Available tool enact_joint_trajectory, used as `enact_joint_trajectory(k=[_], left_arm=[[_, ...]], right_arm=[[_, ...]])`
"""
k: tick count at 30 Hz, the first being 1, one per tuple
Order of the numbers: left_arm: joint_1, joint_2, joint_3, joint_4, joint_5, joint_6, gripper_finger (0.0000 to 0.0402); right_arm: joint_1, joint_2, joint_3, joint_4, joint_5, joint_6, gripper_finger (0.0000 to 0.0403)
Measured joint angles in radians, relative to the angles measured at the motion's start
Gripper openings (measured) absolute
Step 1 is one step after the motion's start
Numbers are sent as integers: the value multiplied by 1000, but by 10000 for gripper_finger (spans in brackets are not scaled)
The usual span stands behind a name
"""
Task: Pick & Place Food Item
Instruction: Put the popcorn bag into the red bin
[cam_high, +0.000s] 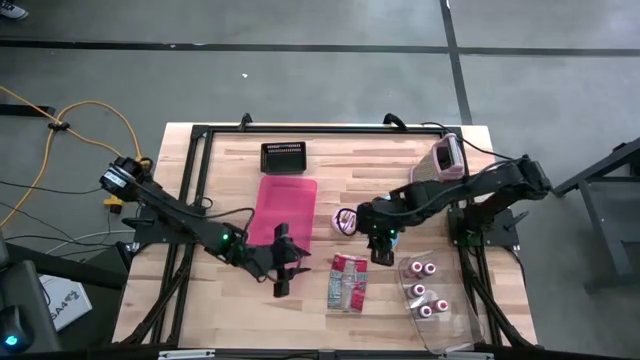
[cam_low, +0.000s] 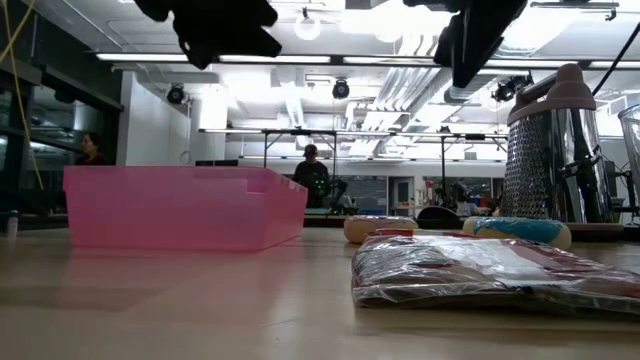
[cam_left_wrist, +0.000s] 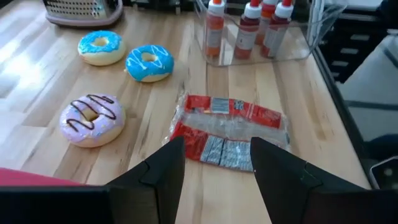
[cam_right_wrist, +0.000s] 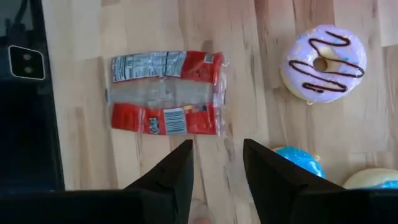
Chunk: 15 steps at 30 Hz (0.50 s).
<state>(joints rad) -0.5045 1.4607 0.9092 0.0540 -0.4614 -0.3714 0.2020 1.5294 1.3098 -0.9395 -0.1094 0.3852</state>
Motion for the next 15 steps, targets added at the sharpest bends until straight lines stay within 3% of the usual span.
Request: enact_joint_trajectory(k=[11,15], left_arm=[[-31,139,1,178,-9,-11,169],[-31,176,14,222,45,-11,169]], right_arm=[[-85,1,0,21,-46,-27,126],[-86,1,-33,112,-48,-12,126]])
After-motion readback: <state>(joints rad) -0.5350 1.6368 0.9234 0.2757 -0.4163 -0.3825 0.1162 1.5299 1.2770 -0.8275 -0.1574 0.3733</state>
